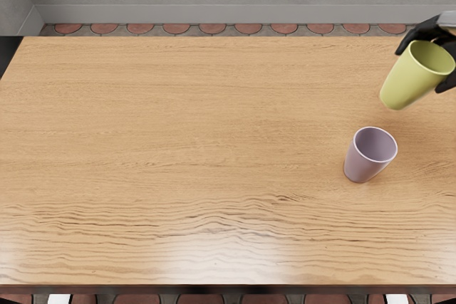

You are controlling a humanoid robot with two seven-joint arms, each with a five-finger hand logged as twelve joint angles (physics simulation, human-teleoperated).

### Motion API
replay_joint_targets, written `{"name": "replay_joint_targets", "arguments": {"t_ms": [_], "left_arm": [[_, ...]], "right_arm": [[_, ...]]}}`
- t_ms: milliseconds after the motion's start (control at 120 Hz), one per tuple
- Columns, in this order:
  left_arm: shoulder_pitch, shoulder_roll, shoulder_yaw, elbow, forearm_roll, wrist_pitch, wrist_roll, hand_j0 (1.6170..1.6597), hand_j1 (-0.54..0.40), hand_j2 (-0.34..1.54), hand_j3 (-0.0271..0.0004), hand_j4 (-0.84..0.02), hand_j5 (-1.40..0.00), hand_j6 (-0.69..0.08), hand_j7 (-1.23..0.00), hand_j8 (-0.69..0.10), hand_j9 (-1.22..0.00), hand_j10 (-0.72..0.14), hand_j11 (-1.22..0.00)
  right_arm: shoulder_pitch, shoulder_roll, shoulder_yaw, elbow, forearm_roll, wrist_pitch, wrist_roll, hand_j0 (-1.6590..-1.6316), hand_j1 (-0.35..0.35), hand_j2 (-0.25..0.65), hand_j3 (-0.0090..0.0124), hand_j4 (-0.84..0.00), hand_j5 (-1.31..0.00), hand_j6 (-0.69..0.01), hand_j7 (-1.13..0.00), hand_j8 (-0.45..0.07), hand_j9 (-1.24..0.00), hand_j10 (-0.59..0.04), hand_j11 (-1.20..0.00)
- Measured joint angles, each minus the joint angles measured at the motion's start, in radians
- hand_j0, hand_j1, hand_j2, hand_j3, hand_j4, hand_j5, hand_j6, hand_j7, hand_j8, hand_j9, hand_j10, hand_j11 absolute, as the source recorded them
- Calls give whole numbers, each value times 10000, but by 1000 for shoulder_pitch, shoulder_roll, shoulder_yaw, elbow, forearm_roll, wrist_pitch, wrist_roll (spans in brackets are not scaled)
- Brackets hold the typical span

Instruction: Pick up cup and place in cup with right hand

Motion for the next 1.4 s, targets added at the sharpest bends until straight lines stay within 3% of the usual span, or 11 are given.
{"name": "replay_joint_targets", "arguments": {"t_ms": [217,642,1400], "left_arm": [[0,0,0,0,0,0,0,16581,3489,2,-1,0,-3,-1,-2,-1,-2,0,-2],[0,0,0,0,0,0,0,16581,3488,3,-2,1,-4,0,-4,0,-3,0,-3],[0,0,0,0,0,0,0,16581,3488,3,-2,1,-4,0,-4,0,-3,0,-3]], "right_arm": [[-3,-81,7,83,56,3,-2,-16561,580,-695,3,-4458,-6135,-3129,-5981,-3160,-6182,-4504,-6183],[-32,-146,-30,210,139,4,-11,-16567,823,-401,5,-4283,-6139,-2978,-5936,-3002,-6161,-4458,-6166],[-47,-108,-96,211,172,-18,-12,-16569,900,-356,4,-4224,-6096,-2930,-5882,-2957,-6103,-4417,-6110]]}}
